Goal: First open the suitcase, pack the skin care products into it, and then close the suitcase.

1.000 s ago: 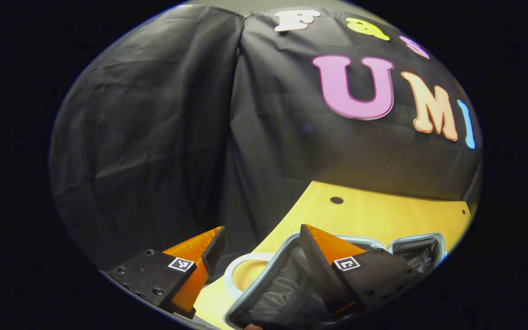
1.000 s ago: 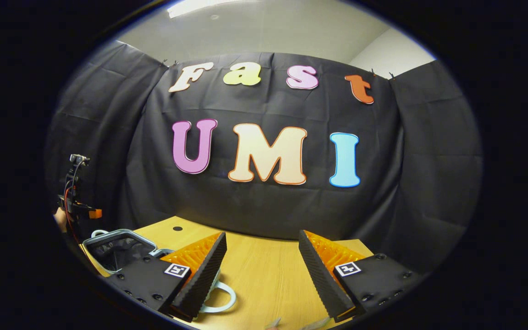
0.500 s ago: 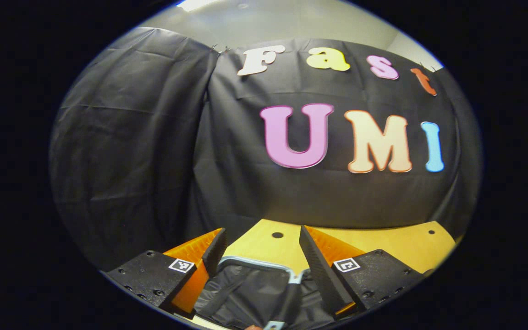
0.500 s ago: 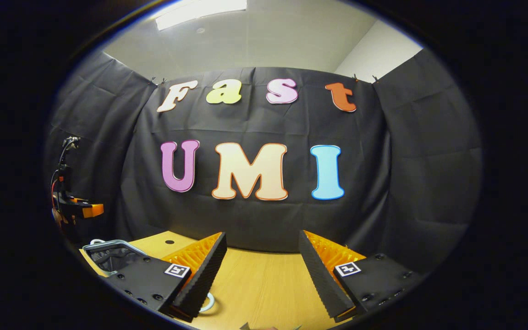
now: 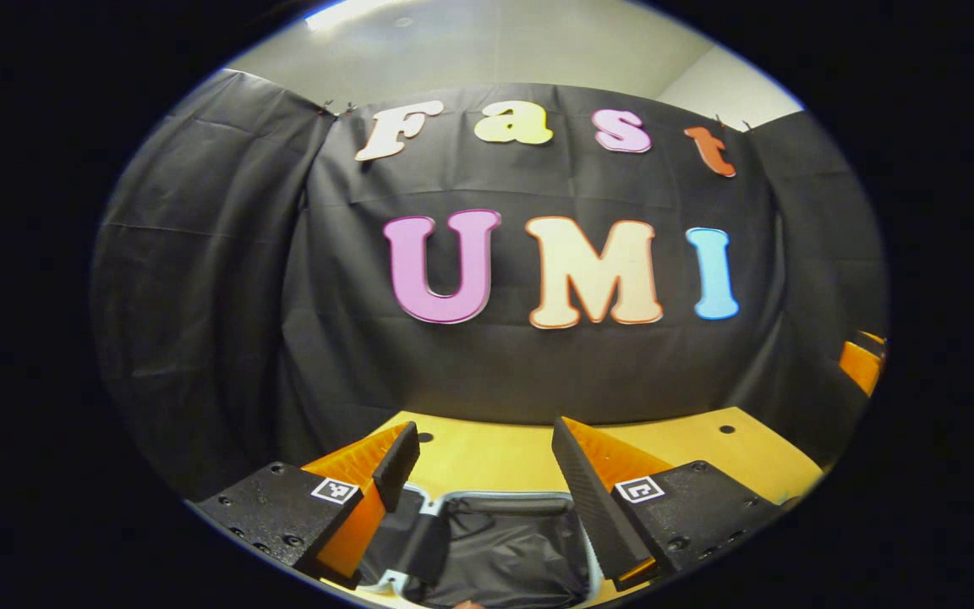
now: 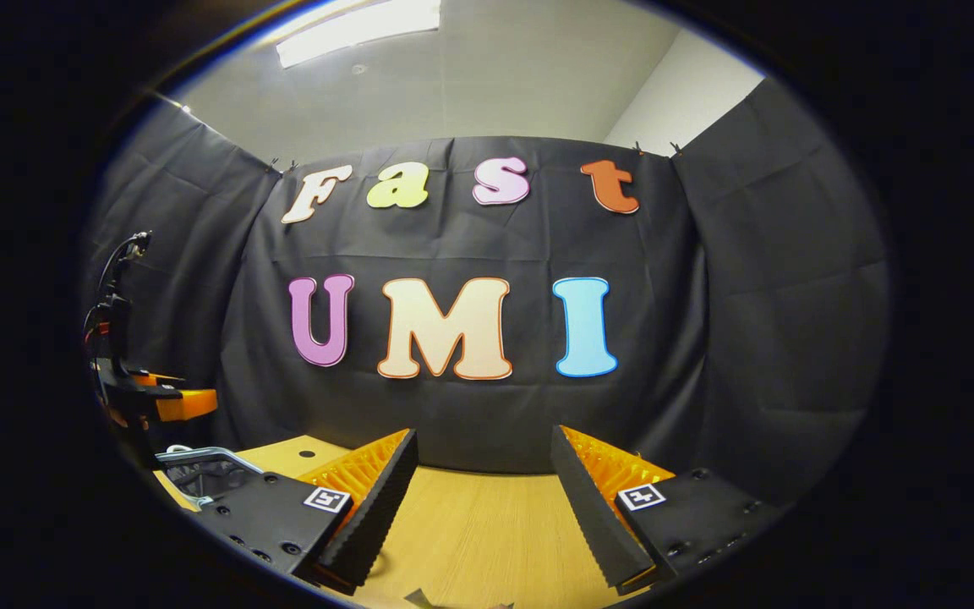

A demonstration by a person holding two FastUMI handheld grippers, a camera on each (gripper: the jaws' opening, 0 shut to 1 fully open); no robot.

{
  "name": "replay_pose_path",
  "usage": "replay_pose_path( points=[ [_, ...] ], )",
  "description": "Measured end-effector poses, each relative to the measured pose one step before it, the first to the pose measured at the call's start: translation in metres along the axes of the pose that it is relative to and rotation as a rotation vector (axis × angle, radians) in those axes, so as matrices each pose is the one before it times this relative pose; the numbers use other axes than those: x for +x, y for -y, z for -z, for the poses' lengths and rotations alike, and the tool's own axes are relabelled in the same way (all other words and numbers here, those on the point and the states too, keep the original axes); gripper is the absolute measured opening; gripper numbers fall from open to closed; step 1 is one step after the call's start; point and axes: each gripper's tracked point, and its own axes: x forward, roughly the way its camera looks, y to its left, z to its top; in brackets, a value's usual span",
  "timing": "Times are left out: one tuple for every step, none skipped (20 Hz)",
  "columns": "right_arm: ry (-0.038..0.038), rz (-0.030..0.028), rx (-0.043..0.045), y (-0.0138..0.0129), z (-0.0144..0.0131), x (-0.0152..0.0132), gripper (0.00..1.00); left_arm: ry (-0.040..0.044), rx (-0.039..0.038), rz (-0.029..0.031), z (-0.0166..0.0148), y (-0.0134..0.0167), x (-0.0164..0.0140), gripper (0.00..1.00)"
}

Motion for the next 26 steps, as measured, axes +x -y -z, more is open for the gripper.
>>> replay_pose_path(
  points=[
    [0.00054,0.00014,0.00183,0.00501,-0.00041,-0.00195,0.98,-0.00109,0.00481,0.02625,0.00124,0.01557,-0.00224,0.94],
    [0.00089,0.00117,0.00115,0.0051,-0.00008,-0.00296,0.98,-0.0036,0.00716,0.0238,0.00249,0.01495,-0.00314,0.94],
    [-0.00204,-0.0018,0.00011,0.00484,0.00061,-0.00194,0.98,-0.0085,0.00859,0.0236,0.00318,0.01525,-0.00283,0.94],
    [-0.00581,-0.00423,-0.00118,0.00359,0.00306,-0.00219,0.98,-0.00924,0.00475,0.02146,0.00429,0.01403,-0.00132,0.94],
    [-0.00699,-0.00311,-0.00313,0.00376,0.00173,-0.00237,0.98,-0.01039,0.00118,0.02358,0.00536,0.01553,-0.00302,0.94],
    [-0.00319,-0.00169,-0.00358,0.0053,0.00114,-0.00426,0.98,-0.01367,-0.00309,0.0261,0.00568,0.01474,-0.00186,0.94],
    [0.00055,-0.00111,-0.00383,0.00511,-0.0006,-0.00277,0.98,-0.01188,-0.00336,0.02475,0.00472,0.01435,-0.00168,0.94],
    [0.00301,-0.00062,-0.00348,0.00474,-0.00098,-0.00388,0.98,-0.01379,-0.0017,0.02659,0.00609,0.01405,-0.00133,0.94],
    [0.00263,0.00008,-0.00218,0.00546,-0.00041,-0.00276,0.98,-0.01585,-0.00008,0.02304,0.00601,0.01396,-0.00037,0.94],
    [-0.00095,-0.00002,-0.00097,0.00465,0.00141,-0.00294,0.98,-0.01565,0.0005,0.02353,0.00679,0.01383,0.00125,0.94],
    [-0.00447,-0.00096,-0.00015,0.00459,0.00193,-0.00262,0.98,-0.0135,-0.00052,0.02191,0.00667,0.01336,0.00021,0.94],
    [-0.00607,-0.00002,-0.00124,0.0046,0.00213,-0.00224,0.98,-0.01567,-0.00191,0.01839,0.0066,0.01181,0.00162,0.94],
    [-0.00525,-0.00124,-0.00279,0.00425,0.00224,-0.00269,0.98,-0.01991,-0.00237,0.01701,0.01049,0.0105,0.00124,0.94],
    [-0.00371,0.00018,-0.00346,0.00412,0.00128,-0.00189,0.98,-0.02148,-0.00392,0.01524,0.01039,0.0097,0.00207,0.94],
    [-0.0032,0.00154,-0.00361,0.00429,0.00115,-0.00226,0.98,-0.02041,-0.00344,0.01787,0.01069,0.00961,0.00163,0.94],
    [-0.00385,0.00246,-0.00212,0.00417,0.00118,-0.00337,0.98,-0.02341,-0.00183,0.01544,0.0102,0.00801,0.00246,0.94],
    [-0.00423,0.00257,-0.00052,0.00398,0.00085,-0.00275,0.98,-0.02506,-0.00059,0.01488,0.01209,0.00778,0.00208,0.94],
    [-0.00419,0.00388,0.00022,0.00383,0.00291,-0.00268,0.98,-0.0278,0.00162,0.01418,0.01174,0.00675,0.0022,0.94],
    [-0.00631,0.00495,-0.00034,0.00387,0.00241,-0.00259,0.98,-0.02015,-0.00102,0.01435,0.01134,0.00652,0.0027,0.94],
    [-0.00816,0.00465,-0.00143,0.00324,0.00413,-0.00254,0.98,-0.02087,-0.00251,0.0145,0.009,0.00588,0.00289,0.94],
    [-0.01032,0.0058,-0.00234,0.00367,0.00413,-0.00269,0.98,-0.01832,-0.00292,0.01491,0.0078,0.00576,0.00378,0.94],
    [-0.01125,0.00621,-0.00297,0.0031,0.00447,-0.00212,0.99,-0.01703,-0.00349,0.01217,0.01092,0.00454,0.00352,0.92],
    [-0.011,0.00599,-0.00302,0.00292,0.00434,-0.00172,0.99,-0.01852,-0.00476,0.01134,0.01101,0.00437,0.00365,0.9],
    [-0.00988,0.00632,-0.00376,0.00257,0.00384,-0.00246,0.98,-0.02092,-0.00517,0.01171,0.01067,0.00444,0.00433,0.87],
    [-0.00759,0.00589,-0.00549,0.00312,0.00263,-0.00331,0.99,-0.01957,-0.00476,0.01184,0.0096,0.00294,0.00496,0.86],
    [-0.006,0.00657,-0.00809,0.00306,0.00314,-0.00236,1.0,-0.01973,-0.00162,0.00992,0.00981,0.00299,0.00581,0.83]
  ],
)
